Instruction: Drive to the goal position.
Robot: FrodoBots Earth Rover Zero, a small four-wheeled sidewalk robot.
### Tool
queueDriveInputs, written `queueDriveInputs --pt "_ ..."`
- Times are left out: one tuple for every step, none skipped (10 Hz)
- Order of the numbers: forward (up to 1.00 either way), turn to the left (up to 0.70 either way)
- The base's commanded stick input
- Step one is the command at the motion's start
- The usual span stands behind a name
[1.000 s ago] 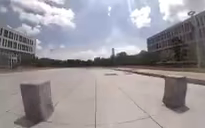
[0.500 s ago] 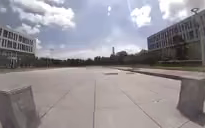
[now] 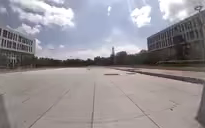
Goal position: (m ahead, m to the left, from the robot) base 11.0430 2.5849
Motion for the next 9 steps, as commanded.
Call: queueDriveInputs --pt "0.7 0.35" --pt "0.7 0.35" --pt "0.7 0.29" --pt "0.7 0.1" --pt "0.7 0.0" --pt "0.7 0.0" --pt "0.7 0.0" --pt "0.7 0.0" --pt "0.7 0.0"
